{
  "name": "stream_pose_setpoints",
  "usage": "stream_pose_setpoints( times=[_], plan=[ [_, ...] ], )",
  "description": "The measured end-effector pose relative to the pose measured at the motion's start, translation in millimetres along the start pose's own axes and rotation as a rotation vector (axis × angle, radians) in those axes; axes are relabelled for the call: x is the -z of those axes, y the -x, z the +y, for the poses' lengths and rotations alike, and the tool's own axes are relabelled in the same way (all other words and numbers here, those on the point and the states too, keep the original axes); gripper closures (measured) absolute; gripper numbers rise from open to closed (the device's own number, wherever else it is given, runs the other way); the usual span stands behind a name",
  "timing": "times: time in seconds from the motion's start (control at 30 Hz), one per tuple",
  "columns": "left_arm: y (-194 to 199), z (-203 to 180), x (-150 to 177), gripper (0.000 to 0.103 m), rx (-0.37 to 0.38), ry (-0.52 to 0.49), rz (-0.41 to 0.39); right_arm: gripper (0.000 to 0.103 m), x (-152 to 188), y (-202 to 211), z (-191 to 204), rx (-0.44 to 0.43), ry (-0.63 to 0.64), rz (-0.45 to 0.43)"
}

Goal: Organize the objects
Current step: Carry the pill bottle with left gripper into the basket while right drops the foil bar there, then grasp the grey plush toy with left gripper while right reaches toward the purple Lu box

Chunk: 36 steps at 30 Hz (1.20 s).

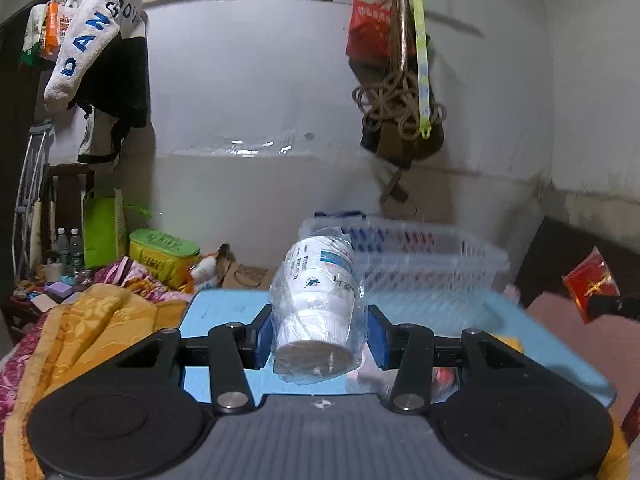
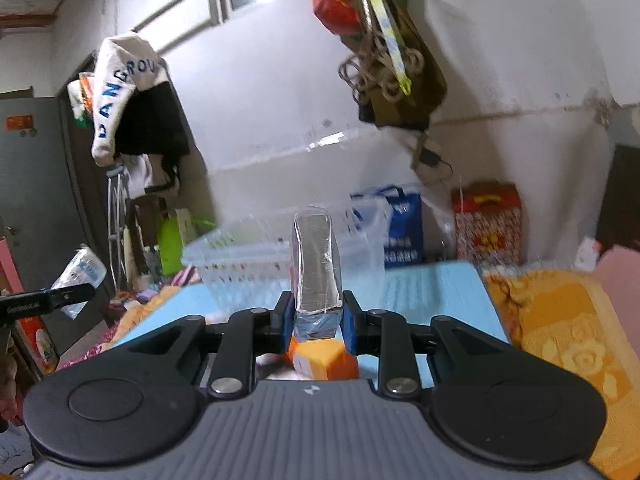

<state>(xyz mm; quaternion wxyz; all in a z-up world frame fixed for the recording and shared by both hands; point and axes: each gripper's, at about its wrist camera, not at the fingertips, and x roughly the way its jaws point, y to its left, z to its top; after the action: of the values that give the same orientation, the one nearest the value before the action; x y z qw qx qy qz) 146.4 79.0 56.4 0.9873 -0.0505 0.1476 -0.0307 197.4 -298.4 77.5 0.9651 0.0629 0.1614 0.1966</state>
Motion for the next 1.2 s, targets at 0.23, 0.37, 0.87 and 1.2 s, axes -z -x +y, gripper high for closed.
stream_pose_setpoints(
  times=[0.23,0.37,0.87,1.2],
  plan=[
    [-49,-5,-41,0.052,0.027,0.018,-0.027,0.076,-41,-62,4,-0.003,0.048,0.002],
    [-96,-14,-68,0.052,0.033,0.004,-0.019,0.076,-61,-112,3,0.013,0.078,0.034],
    [-189,-30,-62,0.0,0.004,0.028,0.061,0.0,-58,-141,-8,0.087,0.052,-0.014],
    [-93,-23,-19,0.0,0.05,0.064,0.039,0.0,8,-48,-7,0.068,-0.097,0.023]
  ],
)
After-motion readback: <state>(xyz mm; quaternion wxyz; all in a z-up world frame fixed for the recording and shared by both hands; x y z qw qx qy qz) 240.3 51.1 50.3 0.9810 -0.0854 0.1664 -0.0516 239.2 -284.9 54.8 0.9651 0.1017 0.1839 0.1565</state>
